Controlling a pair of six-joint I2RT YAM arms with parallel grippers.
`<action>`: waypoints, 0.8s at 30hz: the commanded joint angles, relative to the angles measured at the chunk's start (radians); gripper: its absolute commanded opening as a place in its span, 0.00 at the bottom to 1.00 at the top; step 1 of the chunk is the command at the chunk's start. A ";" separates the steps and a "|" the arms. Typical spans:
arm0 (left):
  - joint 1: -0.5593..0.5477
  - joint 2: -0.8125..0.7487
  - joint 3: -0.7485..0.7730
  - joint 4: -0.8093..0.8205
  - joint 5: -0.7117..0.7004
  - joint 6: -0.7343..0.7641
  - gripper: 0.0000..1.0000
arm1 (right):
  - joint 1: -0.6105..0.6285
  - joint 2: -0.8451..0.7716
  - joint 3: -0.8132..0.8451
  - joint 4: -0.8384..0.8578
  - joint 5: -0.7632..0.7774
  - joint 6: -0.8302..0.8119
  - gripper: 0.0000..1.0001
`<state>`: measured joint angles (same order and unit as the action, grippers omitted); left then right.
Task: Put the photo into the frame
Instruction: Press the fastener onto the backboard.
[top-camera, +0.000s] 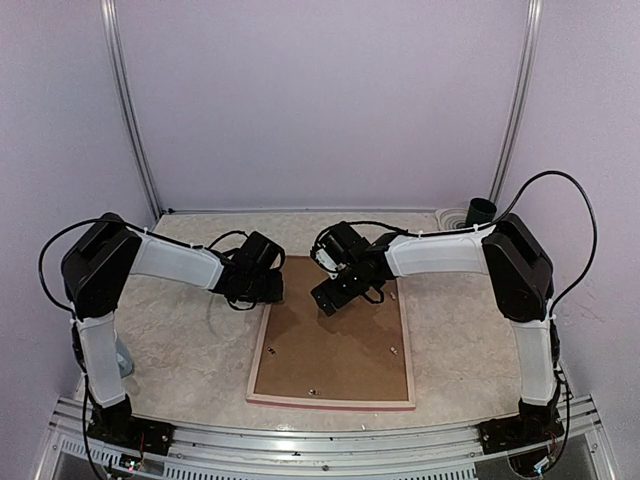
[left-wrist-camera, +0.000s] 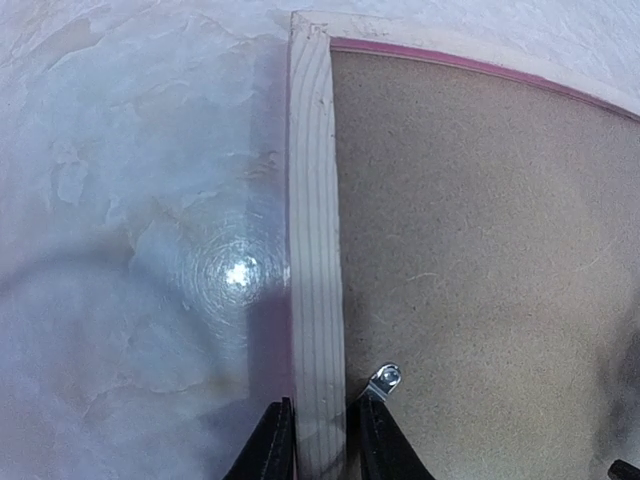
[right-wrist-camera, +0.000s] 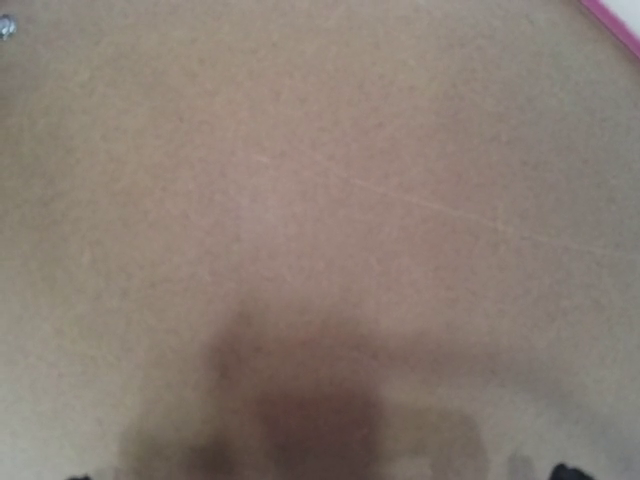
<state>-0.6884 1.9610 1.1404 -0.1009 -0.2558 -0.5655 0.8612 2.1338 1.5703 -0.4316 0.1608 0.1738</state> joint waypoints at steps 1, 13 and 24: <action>-0.008 0.045 0.016 -0.041 -0.043 0.021 0.24 | 0.009 0.002 0.016 0.007 -0.004 0.005 0.99; -0.028 0.081 0.015 -0.065 -0.056 -0.003 0.04 | 0.011 0.033 0.016 -0.002 -0.025 -0.009 0.99; -0.042 0.087 0.012 -0.096 -0.173 -0.067 0.10 | 0.049 0.088 -0.003 -0.033 0.037 -0.043 0.99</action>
<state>-0.7208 1.9926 1.1698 -0.0986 -0.3515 -0.5816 0.8795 2.1628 1.5780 -0.4290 0.1703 0.1520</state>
